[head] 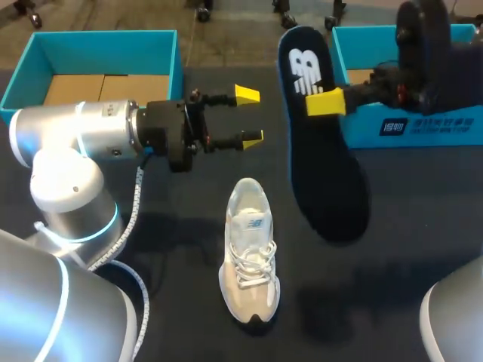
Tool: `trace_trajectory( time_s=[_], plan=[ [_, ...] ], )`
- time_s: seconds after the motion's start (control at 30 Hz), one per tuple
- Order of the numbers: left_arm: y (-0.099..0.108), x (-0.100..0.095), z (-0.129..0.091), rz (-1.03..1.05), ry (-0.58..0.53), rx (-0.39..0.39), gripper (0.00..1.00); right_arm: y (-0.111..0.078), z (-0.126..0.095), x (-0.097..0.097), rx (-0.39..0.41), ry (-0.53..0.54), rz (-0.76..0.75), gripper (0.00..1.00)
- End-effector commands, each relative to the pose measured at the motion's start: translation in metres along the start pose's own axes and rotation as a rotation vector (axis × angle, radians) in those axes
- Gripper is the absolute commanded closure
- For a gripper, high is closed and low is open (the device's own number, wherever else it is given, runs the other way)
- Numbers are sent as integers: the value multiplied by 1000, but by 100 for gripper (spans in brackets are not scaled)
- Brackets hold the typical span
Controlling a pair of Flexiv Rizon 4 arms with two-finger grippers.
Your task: Take the shoe out of the shoebox, open the shoe tongue, remove and reinsert the insole, then place the shoe into the shoebox
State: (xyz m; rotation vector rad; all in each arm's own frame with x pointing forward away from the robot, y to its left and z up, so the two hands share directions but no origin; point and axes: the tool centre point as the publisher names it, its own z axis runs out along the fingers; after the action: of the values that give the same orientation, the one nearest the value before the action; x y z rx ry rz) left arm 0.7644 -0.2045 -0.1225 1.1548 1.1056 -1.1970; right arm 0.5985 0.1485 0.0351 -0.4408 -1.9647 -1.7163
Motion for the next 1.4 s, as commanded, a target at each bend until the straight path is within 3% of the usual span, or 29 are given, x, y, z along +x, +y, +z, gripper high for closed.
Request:
trace_trajectory(
  time_s=[0.03, 0.13, 0.53, 0.63, 0.8, 1.03, 1.4],
  plan=[
    [-2, -3, -3, 3, 32, -7, 0, 17, -8, -63, 58, 144, 93, 100],
    [-1, -3, -3, 17, 59, -13, 0, 12, -16, -84, 29, 122, 235, 100],
    [-1, -3, -3, 17, 59, -13, 0, 12, -16, -84, 29, 122, 235, 100],
    [-1, -3, -3, 17, 59, -13, 0, 15, -8, -91, 63, 73, 419, 100],
    [-1, -3, -3, 17, 59, -13, 0, 14, -21, -120, 68, -10, 655, 100],
    [-1, -3, -3, 17, 59, -13, 0, 2, -36, -143, -12, -32, 721, 100],
    [-1, -3, -3, 17, 59, -13, 0, 2, -36, -143, -12, -32, 721, 100]
  ],
)
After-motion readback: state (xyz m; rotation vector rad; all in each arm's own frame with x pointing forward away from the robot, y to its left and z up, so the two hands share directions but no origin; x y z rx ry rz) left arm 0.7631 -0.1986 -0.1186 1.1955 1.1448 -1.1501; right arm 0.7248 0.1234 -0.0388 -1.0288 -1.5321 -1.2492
